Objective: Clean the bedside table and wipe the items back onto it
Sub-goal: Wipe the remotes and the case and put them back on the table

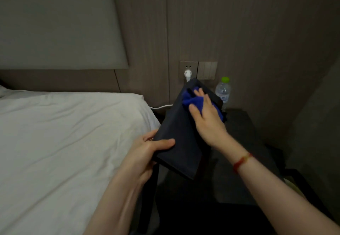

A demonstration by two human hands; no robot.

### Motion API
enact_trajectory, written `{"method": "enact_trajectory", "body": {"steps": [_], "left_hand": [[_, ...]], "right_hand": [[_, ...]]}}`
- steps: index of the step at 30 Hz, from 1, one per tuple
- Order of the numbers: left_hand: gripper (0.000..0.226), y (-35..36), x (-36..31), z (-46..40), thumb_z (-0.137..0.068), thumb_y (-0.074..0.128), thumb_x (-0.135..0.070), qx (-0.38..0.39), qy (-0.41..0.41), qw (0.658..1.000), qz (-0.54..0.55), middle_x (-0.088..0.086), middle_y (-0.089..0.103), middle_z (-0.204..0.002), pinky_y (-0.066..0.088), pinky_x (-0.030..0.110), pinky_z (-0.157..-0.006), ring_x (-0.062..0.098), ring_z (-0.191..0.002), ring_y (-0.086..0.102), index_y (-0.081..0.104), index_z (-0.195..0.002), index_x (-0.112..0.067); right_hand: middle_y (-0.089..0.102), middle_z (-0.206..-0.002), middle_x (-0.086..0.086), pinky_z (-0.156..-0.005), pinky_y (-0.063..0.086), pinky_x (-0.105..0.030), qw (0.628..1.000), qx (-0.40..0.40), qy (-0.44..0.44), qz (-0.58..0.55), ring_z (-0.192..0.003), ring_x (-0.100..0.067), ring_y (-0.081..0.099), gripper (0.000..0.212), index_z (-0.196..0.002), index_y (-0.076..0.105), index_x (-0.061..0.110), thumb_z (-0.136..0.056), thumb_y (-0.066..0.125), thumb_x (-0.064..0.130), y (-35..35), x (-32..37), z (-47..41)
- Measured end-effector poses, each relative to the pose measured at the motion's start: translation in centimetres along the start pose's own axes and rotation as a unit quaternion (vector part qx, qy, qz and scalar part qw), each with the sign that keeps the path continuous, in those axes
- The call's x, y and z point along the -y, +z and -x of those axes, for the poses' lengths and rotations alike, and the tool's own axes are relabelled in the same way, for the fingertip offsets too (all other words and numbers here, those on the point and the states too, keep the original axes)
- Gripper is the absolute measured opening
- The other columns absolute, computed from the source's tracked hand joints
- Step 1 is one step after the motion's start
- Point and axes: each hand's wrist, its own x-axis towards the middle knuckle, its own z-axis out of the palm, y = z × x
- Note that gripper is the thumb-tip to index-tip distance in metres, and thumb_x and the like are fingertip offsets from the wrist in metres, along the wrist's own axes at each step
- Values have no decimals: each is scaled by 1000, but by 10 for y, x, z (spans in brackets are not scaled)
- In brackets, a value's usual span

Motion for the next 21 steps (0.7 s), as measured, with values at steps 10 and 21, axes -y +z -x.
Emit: {"method": "enact_trajectory", "body": {"steps": [10,21], "left_hand": [[45,10,8,4,-64,59,8,39,20,997,58,11,75,-87,57,21,-58,18,-70,72,64,-108,1],[56,15,26,-4,-67,60,-12,21,14,982,186,11,73,-98,59,26,-63,18,-78,72,58,-123,-7]], "right_hand": [[17,-157,0,-116,10,-29,999,-38,18,21,-144,-16,13,53,-147,22,16,-99,32,34,-19,3,-43],[-5,-144,30,-110,-9,-14,996,51,-49,49,-133,12,-11,52,-145,10,35,-97,26,44,13,13,72]]}}
